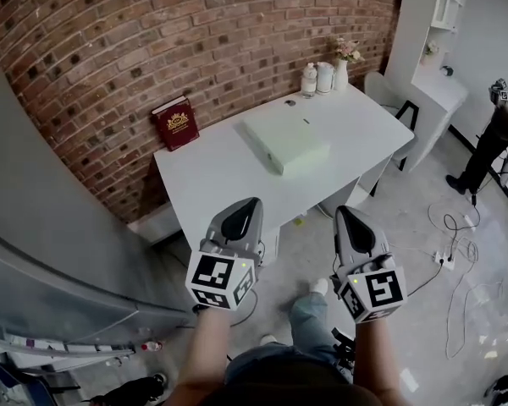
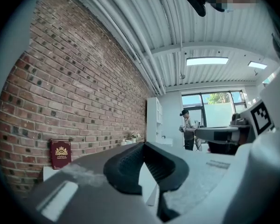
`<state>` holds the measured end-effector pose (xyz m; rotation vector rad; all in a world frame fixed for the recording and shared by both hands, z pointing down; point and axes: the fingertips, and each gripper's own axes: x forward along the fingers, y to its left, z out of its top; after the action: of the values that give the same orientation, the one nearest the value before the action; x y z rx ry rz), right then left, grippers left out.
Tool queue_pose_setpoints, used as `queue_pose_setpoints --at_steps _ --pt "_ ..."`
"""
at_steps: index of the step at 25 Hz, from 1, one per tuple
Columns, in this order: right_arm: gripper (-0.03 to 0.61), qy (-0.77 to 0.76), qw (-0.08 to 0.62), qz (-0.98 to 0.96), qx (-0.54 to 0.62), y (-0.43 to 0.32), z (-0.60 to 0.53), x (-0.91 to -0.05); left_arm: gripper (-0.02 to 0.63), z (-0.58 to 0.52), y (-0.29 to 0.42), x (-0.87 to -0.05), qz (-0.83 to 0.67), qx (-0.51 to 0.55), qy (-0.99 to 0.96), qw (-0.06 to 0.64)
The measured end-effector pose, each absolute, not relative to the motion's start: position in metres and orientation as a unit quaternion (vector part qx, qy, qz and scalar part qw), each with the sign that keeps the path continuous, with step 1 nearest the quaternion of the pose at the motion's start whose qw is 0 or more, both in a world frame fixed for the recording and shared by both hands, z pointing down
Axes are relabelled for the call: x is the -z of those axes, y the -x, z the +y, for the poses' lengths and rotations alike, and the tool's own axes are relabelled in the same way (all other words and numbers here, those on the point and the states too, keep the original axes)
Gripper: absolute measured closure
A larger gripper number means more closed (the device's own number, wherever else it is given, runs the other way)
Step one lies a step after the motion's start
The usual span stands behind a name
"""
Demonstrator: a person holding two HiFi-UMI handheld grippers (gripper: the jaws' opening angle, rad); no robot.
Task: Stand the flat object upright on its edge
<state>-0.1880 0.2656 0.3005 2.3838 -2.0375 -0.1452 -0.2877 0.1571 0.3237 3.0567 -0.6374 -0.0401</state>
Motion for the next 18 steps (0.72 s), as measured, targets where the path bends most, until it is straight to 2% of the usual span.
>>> queue_pose_setpoints --at_steps 18 --pt "0.58 -0.711 -0.007 -0.703 0.011 0.008 0.139 -0.307 0.617 0.04 0.118 -0.333 -0.271 -0.01 -0.962 0.036"
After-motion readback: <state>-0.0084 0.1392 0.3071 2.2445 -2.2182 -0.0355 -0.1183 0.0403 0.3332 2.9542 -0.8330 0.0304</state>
